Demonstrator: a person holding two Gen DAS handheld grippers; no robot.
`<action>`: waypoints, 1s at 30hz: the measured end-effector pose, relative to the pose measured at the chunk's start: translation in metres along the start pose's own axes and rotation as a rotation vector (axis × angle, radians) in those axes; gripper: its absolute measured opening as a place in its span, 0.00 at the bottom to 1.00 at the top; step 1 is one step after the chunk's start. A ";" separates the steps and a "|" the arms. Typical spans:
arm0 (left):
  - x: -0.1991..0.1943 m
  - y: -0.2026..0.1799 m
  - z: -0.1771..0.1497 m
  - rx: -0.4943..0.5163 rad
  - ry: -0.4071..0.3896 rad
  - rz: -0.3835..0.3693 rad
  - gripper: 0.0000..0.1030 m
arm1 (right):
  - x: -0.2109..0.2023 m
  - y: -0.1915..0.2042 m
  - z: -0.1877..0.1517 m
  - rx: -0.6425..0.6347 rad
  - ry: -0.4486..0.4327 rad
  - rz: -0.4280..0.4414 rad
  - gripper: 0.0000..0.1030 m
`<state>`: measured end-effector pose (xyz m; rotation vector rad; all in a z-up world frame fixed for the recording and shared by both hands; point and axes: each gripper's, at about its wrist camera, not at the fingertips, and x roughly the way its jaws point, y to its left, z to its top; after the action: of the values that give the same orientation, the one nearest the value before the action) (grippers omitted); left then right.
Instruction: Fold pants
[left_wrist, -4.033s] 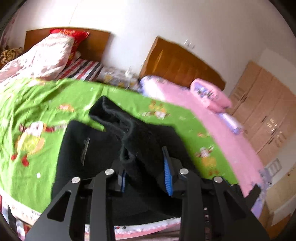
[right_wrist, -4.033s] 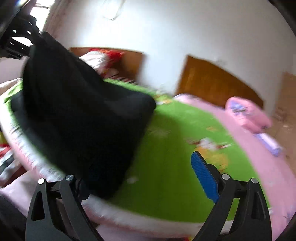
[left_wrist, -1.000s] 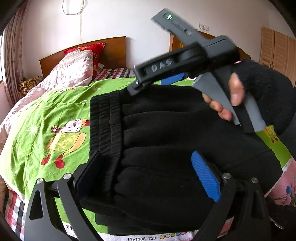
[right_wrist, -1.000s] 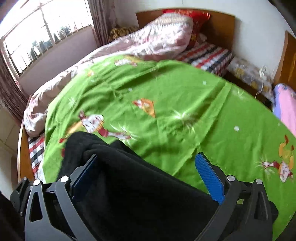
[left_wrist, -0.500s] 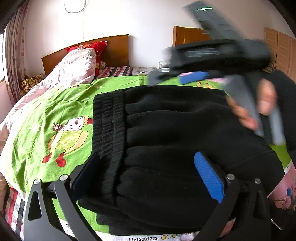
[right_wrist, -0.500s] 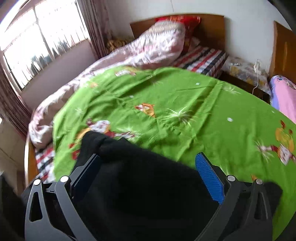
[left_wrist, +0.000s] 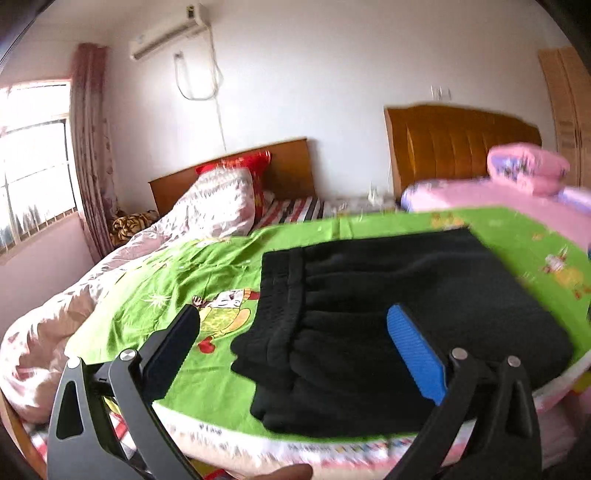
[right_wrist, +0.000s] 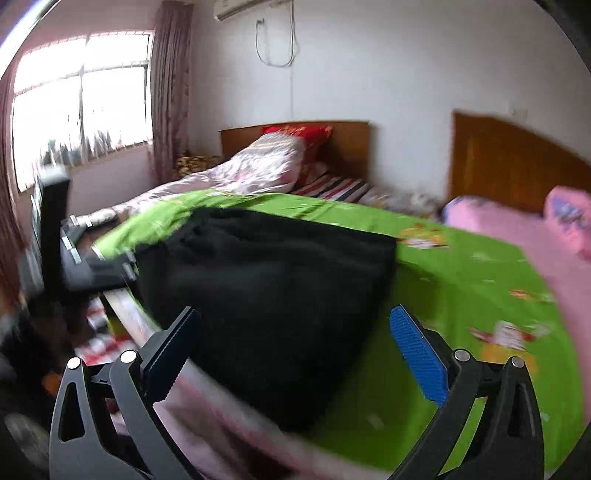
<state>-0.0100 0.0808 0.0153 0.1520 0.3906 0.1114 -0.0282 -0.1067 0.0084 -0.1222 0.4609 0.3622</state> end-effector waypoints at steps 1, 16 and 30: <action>-0.011 0.001 -0.003 -0.031 -0.005 0.002 0.99 | -0.011 -0.002 -0.012 0.000 -0.012 -0.035 0.96; -0.063 -0.035 -0.029 0.032 0.004 -0.061 0.99 | -0.061 0.004 -0.051 0.086 -0.051 -0.117 0.96; -0.062 -0.040 -0.029 0.040 0.000 -0.096 0.99 | -0.056 0.016 -0.046 0.039 -0.051 -0.122 0.96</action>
<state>-0.0753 0.0369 0.0048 0.1720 0.3994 0.0096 -0.1001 -0.1182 -0.0078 -0.1025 0.4078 0.2364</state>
